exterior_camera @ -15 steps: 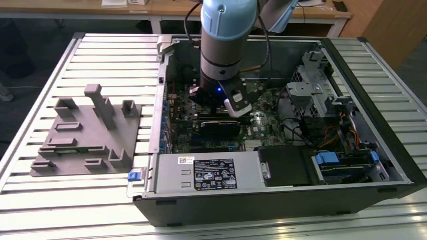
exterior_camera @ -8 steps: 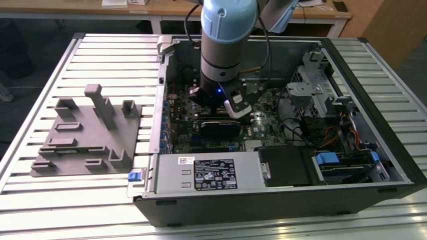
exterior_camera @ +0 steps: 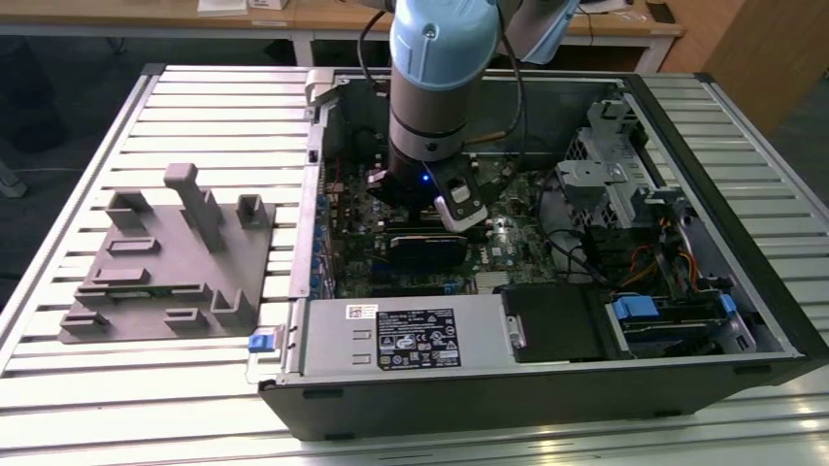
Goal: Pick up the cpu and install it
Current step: 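Install the second cpu locking lever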
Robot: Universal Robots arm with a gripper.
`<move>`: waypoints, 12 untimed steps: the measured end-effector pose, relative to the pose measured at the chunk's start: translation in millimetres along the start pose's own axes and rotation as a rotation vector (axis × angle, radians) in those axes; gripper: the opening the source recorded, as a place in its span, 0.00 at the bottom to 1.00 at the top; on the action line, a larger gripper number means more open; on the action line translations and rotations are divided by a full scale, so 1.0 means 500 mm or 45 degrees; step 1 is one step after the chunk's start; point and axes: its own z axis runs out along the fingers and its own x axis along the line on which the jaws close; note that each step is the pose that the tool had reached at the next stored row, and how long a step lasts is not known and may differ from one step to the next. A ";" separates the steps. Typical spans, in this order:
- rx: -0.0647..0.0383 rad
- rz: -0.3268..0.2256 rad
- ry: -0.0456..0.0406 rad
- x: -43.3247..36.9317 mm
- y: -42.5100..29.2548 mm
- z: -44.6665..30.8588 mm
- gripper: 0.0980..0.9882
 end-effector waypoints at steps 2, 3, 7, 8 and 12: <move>-0.007 0.000 0.000 0.001 0.000 0.001 0.01; -0.009 0.000 0.000 0.001 0.000 0.002 0.01; -0.017 0.000 0.000 0.006 -0.001 0.003 0.01; -0.019 0.000 0.000 0.007 -0.001 0.003 0.01; -0.024 0.000 0.000 0.012 -0.001 0.004 0.01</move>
